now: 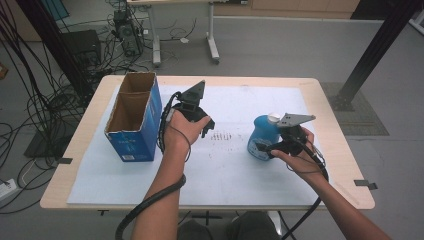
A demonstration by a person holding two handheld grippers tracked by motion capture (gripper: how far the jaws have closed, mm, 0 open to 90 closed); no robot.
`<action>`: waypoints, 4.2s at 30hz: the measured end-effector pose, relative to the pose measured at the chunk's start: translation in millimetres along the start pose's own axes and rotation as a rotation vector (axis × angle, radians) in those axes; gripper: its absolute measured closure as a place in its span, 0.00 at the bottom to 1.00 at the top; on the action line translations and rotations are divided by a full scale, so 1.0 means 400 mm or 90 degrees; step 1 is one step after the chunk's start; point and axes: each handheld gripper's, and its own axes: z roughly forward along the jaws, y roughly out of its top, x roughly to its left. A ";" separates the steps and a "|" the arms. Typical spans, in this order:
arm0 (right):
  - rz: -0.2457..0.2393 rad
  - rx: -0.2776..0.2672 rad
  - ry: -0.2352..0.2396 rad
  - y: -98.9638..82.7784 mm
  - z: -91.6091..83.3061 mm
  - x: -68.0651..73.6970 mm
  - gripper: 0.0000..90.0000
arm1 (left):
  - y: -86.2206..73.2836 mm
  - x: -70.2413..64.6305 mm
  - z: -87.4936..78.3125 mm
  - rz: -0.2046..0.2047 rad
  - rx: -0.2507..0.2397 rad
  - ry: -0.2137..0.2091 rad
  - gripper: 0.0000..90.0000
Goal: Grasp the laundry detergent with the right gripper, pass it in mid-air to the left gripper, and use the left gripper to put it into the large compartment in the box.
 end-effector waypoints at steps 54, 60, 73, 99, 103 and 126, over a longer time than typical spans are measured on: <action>-0.003 0.001 0.024 -0.015 0.015 -0.013 0.46 | -0.007 0.011 -0.008 -0.002 -0.005 0.008 0.06; -0.003 0.004 0.024 -0.014 0.015 -0.013 0.47 | -0.010 0.012 -0.010 -0.001 -0.006 0.009 0.06; -0.004 0.005 0.024 -0.014 0.015 -0.013 0.47 | -0.014 0.017 -0.020 0.000 -0.009 0.011 0.06; -0.003 0.002 0.030 -0.015 0.015 -0.016 0.48 | -0.020 0.024 -0.040 0.003 -0.019 0.015 0.06; -0.003 0.000 0.031 -0.016 0.015 -0.016 0.48 | -0.020 0.022 -0.034 0.004 -0.017 0.013 0.06; -0.002 0.003 0.032 -0.015 0.015 -0.017 0.49 | -0.031 0.035 -0.043 0.010 -0.028 -0.005 0.06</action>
